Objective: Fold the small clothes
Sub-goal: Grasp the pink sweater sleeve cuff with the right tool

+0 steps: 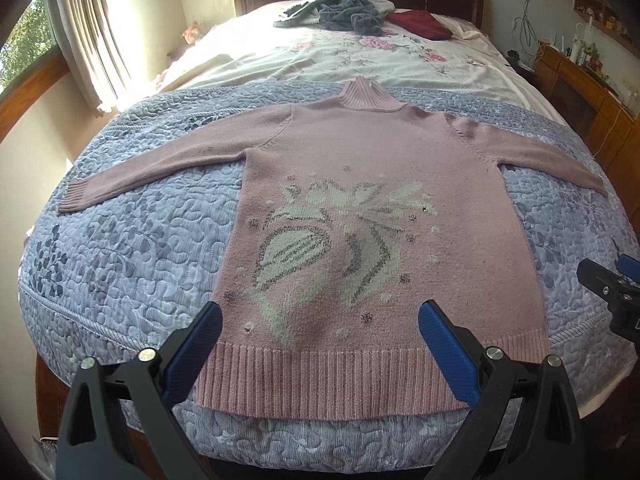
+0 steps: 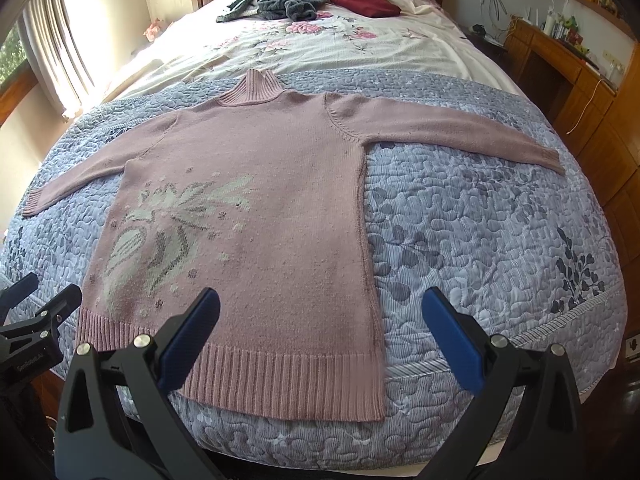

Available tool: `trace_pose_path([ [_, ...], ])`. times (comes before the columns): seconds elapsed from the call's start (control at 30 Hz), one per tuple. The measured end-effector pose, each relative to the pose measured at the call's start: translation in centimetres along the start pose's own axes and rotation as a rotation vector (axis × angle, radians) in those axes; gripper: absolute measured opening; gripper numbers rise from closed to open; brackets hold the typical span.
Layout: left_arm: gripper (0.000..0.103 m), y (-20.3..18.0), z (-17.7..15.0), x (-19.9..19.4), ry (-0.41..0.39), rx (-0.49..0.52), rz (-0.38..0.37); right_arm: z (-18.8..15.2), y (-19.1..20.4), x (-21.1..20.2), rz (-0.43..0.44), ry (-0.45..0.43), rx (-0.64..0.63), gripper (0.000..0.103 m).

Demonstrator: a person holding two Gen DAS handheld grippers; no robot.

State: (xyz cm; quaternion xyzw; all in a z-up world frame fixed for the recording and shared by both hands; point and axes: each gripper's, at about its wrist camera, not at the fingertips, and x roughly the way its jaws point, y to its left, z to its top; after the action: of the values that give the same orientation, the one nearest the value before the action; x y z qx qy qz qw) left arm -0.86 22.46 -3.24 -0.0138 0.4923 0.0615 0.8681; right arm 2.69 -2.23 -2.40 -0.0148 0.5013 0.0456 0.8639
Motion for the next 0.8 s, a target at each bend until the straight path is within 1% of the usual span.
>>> trace_pose_path([
  [0.1, 0.099, -0.7, 1.4, 1.5, -0.003, -0.029, -0.065, 2.0, -3.7, 1.8, -0.006, 0.024, 0.037, 0.1],
  [0.17, 0.099, -1.5, 2.9, 2.6, -0.012, -0.046, -0.107, 3.7, -7.3, 3.0, -0.027, 0.029, 0.063, 0.1],
  [0.2, 0.099, -2.1, 3.8, 3.2, -0.016, -0.05, -0.112, 4.7, -9.4, 3.6, -0.038, 0.027, 0.082, 0.1],
  [0.27, 0.099, -3.7, 5.9, 4.3, -0.027, -0.039, -0.098, 6.8, -14.2, 5.1, -0.071, 0.036, 0.132, 0.1],
  [0.33, 0.099, -5.8, 8.3, 5.5, -0.044, -0.008, -0.075, 8.9, -19.5, 7.0, -0.087, 0.05, 0.195, 0.1],
  [0.4, 0.099, -8.2, 10.7, 6.9, -0.048, 0.015, -0.058, 10.8, -24.9, 9.2, -0.102, 0.082, 0.27, 0.1],
  [0.47, 0.099, -10.6, 13.0, 8.3, -0.056, 0.015, -0.067, 12.4, -30.1, 11.5, -0.125, 0.112, 0.34, 0.1],
  [0.57, 0.099, -14.5, 16.0, 10.9, -0.053, 0.037, -0.056, 14.1, -36.7, 14.9, -0.142, 0.17, 0.431, 0.1],
  [0.67, 0.099, -17.8, 18.4, 13.3, -0.053, 0.043, -0.058, 15.3, -41.8, 17.8, -0.148, 0.204, 0.506, 0.1],
  [0.8, 0.099, -20.9, 20.2, 16.0, -0.048, 0.052, -0.06, 16.4, -46.4, 20.5, -0.122, 0.222, 0.591, 0.099],
])
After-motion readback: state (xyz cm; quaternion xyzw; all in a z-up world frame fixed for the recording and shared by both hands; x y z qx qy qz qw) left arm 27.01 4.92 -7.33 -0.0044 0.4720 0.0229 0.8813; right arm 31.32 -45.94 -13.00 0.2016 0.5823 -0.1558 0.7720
